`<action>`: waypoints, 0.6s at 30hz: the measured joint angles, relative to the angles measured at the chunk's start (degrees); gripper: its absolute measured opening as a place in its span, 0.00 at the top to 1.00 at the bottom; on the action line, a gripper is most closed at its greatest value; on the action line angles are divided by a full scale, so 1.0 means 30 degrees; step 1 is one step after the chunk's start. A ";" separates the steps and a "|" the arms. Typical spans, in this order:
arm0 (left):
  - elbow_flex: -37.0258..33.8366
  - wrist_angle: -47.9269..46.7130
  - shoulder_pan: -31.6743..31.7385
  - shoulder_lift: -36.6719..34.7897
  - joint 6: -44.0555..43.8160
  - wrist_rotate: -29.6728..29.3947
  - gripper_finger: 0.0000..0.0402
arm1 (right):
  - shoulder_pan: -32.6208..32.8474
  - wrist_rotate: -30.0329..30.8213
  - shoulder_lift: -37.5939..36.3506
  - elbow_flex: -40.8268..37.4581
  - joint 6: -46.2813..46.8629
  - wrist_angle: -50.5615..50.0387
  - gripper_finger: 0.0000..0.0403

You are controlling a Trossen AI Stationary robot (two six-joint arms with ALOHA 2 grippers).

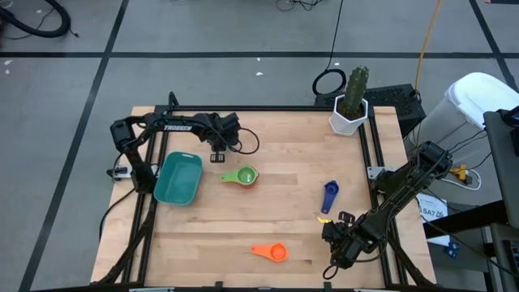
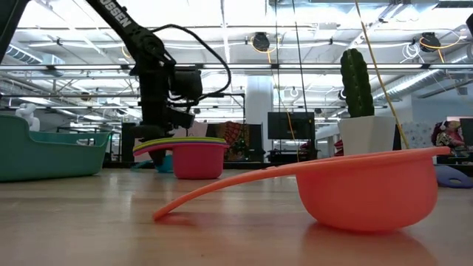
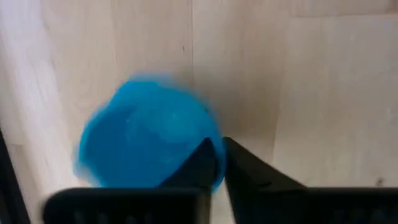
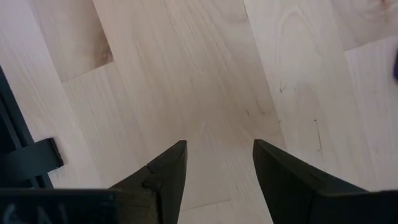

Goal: Nest measuring cups in basket
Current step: Stack the light blue measuring cup into the green measuring cup

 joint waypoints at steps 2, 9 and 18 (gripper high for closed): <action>-0.0047 -0.0001 -0.0007 -0.0021 -0.0329 -0.0130 0.97 | 0.0000 0.0000 -0.0002 0.0000 0.0051 0.0000 0.56; 0.0651 -0.1600 -0.0874 -0.0182 -0.1936 -0.0422 0.98 | 0.0000 0.0007 0.0000 0.0000 -0.0288 -0.0015 0.56; 0.3209 -0.2896 -0.4262 -0.0313 -0.4086 -0.1574 0.98 | 0.0000 0.0015 -0.0006 0.0000 -0.0126 -0.0007 0.56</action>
